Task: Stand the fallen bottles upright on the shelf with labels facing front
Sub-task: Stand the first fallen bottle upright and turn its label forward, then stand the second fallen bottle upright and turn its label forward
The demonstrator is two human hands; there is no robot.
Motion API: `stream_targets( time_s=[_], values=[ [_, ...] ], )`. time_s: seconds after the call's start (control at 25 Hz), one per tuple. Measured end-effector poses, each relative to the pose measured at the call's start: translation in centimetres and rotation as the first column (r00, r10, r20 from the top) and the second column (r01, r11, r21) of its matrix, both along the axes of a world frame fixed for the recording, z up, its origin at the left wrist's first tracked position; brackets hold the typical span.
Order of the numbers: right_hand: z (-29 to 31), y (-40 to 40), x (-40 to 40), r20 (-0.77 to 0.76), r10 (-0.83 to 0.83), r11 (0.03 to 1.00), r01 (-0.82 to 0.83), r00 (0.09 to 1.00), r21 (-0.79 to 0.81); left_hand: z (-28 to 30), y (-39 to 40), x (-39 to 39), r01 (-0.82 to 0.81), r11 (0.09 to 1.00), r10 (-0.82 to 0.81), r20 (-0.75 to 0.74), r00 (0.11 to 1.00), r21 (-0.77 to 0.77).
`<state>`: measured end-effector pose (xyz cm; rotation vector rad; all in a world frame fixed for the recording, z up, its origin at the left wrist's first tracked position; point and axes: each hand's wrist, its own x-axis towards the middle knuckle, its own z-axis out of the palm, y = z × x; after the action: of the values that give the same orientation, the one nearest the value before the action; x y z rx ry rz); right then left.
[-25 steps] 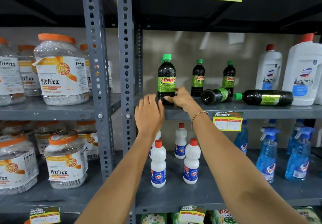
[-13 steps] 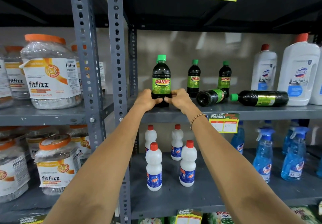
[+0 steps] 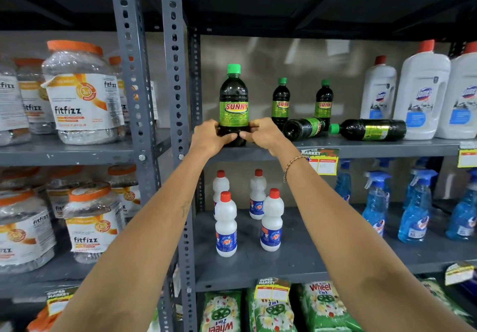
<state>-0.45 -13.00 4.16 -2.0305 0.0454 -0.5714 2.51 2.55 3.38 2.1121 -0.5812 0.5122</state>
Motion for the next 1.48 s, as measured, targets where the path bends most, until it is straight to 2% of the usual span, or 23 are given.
stream_targets(
  time_s=[0.2, 0.36, 0.56, 0.6, 0.64, 0.72, 0.76, 0.8, 0.88, 0.96, 1.0, 1.16, 1.24, 1.32, 1.36, 1.48],
  values=[
    [-0.6, -0.2, -0.6, 0.005, 0.019, 1.0, -0.019, 1.0, -0.003, -1.0, -0.1, -1.0, 0.03, 0.999, -0.028, 0.055, 0.998, -0.042],
    [-0.6, -0.5, -0.7, 0.006, 0.051, 0.998, -0.051, 0.999, 0.03, -1.4, -0.2, -0.9, 0.038, 0.993, -0.031, 0.063, 0.998, -0.111],
    [-0.6, -0.8, -1.3, 0.004, 0.081, 0.996, -0.081, 0.997, 0.024, -1.5, -0.5, -0.7, 0.01, 0.993, -0.005, 0.043, 0.999, -0.119],
    [-0.2, -1.2, -1.6, 0.029, 0.033, 0.999, -0.032, 0.999, -0.036, -1.7, -0.8, -1.1, -0.031, 0.987, 0.047, 0.098, 0.994, -0.158],
    [0.4, -1.9, -1.9, 0.084, -0.074, 0.99, 0.084, 0.994, -0.116, -2.2, -1.3, -1.5, -0.074, 0.975, 0.118, 0.208, 0.971, -0.207],
    [2.0, -3.7, -2.6, 0.26, -0.358, 0.889, 0.413, 0.897, -0.2, -3.1, -3.3, -2.9, -0.104, 0.956, 0.229, 0.482, 0.846, -0.273],
    [2.8, -5.0, -2.7, 0.299, -0.46, 0.831, 0.524, 0.836, -0.186, -3.4, -4.9, -3.5, -0.086, 0.966, 0.215, 0.576, 0.788, -0.243],
    [3.4, -6.4, -2.6, 0.27, -0.538, 0.788, 0.59, 0.799, -0.176, -3.7, -6.7, -3.9, -0.07, 0.983, 0.162, 0.632, 0.758, -0.168],
    [3.7, -8.5, -2.0, 0.093, -0.646, 0.723, 0.646, 0.758, -0.245, -5.2, -10.3, -4.2, -0.145, 0.989, 0.098, 0.673, 0.733, 0.014],
    [3.0, -9.7, -1.1, -0.054, -0.687, 0.684, 0.62, 0.725, -0.385, -7.0, -12.4, -4.0, -0.317, 0.941, 0.169, 0.653, 0.739, 0.115],
    [2.7, -10.3, -0.9, -0.083, -0.671, 0.695, 0.586, 0.736, -0.416, -7.9, -13.0, -3.9, -0.382, 0.912, 0.209, 0.633, 0.745, 0.149],
    [3.5, -12.1, -2.1, -0.152, -0.496, 0.843, 0.432, 0.855, -0.32, -9.4, -13.2, -3.2, -0.51, 0.837, 0.261, 0.673, 0.692, 0.2],
    [4.9, -13.2, -3.9, -0.252, -0.331, 0.924, 0.258, 0.909, -0.281, -9.3, -13.2, -3.3, -0.533, 0.822, 0.275, 0.68, 0.679, 0.2],
    [6.4, -14.0, -6.3, -0.404, -0.18, 0.967, 0.085, 0.897, -0.241, -9.2, -13.6, -3.4, -0.542, 0.821, 0.285, 0.693, 0.662, 0.179],
    [7.2, -14.2, -6.9, -0.444, -0.189, 0.952, 0.052, 0.876, -0.303, -9.2, -13.8, -3.3, -0.536, 0.827, 0.278, 0.705, 0.652, 0.169],
    [8.9, -13.2, -6.2, -0.35, -0.362, 0.783, 0.078, 0.864, -0.617, -8.8, -14.0, -3.0, -0.509, 0.845, 0.242, 0.732, 0.637, 0.164]
  ],
)
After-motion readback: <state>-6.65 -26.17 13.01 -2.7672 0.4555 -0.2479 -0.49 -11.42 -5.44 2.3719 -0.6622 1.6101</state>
